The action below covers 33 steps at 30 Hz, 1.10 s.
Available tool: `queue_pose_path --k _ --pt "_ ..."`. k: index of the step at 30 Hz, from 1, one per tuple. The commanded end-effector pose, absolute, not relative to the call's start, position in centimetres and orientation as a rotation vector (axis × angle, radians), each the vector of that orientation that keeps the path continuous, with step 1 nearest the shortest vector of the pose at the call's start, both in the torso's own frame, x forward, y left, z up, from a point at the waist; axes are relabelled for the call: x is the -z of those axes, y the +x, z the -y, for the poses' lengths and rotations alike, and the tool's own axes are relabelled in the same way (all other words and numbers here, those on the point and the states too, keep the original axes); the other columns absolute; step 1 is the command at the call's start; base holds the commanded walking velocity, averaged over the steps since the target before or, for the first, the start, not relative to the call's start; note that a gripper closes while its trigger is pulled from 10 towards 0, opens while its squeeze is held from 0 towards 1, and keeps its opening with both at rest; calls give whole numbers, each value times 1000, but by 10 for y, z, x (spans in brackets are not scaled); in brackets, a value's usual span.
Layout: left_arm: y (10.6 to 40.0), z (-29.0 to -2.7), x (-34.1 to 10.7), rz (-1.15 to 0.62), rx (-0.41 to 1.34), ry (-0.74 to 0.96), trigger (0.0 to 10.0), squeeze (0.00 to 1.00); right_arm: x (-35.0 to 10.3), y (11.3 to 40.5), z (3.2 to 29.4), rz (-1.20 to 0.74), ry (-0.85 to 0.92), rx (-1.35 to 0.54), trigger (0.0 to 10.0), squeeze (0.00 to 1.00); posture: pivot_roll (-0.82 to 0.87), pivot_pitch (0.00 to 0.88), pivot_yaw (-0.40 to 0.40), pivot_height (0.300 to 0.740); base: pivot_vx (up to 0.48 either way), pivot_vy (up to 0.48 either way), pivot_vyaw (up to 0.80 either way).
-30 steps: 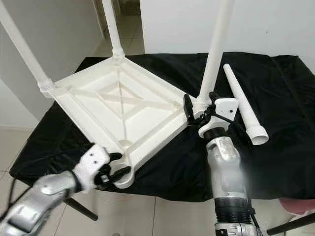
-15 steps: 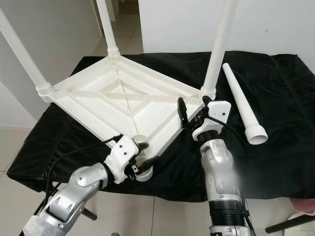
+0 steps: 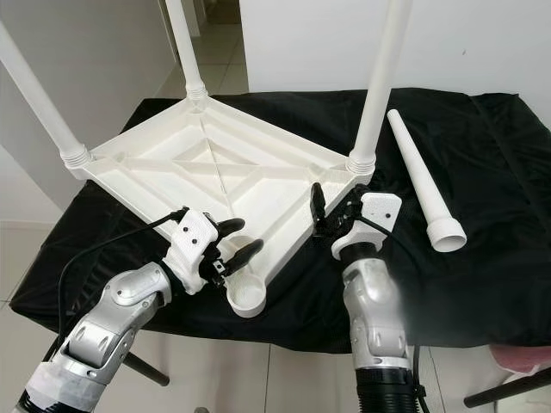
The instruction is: Building children table
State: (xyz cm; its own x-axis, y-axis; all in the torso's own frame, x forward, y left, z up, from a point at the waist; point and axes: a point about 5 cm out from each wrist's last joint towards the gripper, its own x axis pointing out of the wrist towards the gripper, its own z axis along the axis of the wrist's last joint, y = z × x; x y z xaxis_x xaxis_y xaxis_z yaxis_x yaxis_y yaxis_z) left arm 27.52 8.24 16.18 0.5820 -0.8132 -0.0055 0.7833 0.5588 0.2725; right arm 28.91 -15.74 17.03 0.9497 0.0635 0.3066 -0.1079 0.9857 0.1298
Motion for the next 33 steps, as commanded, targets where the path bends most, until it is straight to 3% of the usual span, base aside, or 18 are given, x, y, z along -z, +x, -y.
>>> queue_pose_path --k 1,9,10,16,24,25,33 --pt "278 -95 -156 95 958 286 10000 0 -166 286 153 287 149 -93 10000 0 -36 55 86 740 0 0 0" --pt "276 -107 -149 65 1007 304 10000 0 -162 281 155 267 140 -92 10000 0 -41 52 79 740 0 0 0" --pt "274 -114 -143 20 1045 282 10000 1000 -160 279 158 255 128 -98 10000 0 -40 53 75 740 0 0 0" --pt "271 -121 -141 -14 1091 246 10000 1000 -157 276 160 243 118 -107 10000 0 -36 54 69 740 0 0 0" --pt "270 -135 -134 -68 1158 343 10000 1000 -154 275 161 225 103 -116 10000 0 -30 52 67 740 0 0 0" --pt "270 -138 -133 -94 1185 339 10000 0 -155 276 160 228 105 -115 10000 0 -31 49 66 740 0 0 0" --pt "271 -147 -132 -165 1254 334 10000 0 -158 277 158 234 107 -115 10000 0 -36 48 73 740 0 0 0"
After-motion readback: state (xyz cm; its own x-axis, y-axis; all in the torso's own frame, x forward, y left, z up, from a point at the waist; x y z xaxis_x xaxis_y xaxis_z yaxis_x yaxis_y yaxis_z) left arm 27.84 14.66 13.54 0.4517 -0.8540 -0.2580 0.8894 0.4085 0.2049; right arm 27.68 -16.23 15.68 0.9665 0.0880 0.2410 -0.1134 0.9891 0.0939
